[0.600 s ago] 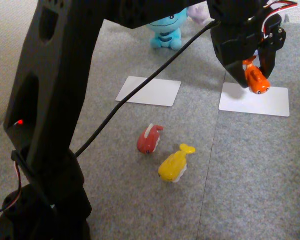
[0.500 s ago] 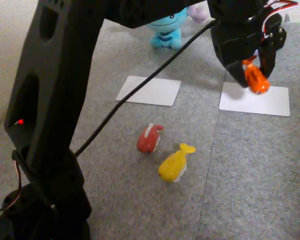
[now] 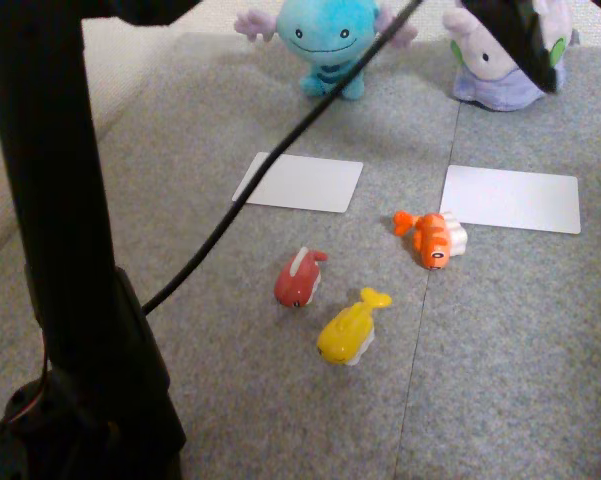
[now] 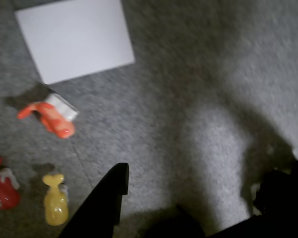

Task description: Wooper wants to eat egg sudhi, and Goomy wants to eat shrimp sushi

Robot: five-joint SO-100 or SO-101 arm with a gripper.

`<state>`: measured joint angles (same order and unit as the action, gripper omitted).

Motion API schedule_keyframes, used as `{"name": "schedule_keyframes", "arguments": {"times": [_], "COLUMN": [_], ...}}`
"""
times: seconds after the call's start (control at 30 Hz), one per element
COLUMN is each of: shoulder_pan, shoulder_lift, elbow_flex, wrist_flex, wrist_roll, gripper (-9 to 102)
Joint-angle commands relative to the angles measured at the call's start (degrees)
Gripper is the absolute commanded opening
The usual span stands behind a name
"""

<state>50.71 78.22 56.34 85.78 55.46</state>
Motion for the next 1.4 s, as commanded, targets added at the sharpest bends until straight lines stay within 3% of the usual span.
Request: {"name": "schedule_keyframes", "arguments": {"times": [0.0,1.37], "shoulder_pan": [0.26,0.44], "shoulder_lift": [3.34,7.65], "elbow_flex": [-2.2,-2.2], "wrist_flex": [0.0,0.0], "wrist_roll": [0.79,0.79], "gripper": [33,33]}}
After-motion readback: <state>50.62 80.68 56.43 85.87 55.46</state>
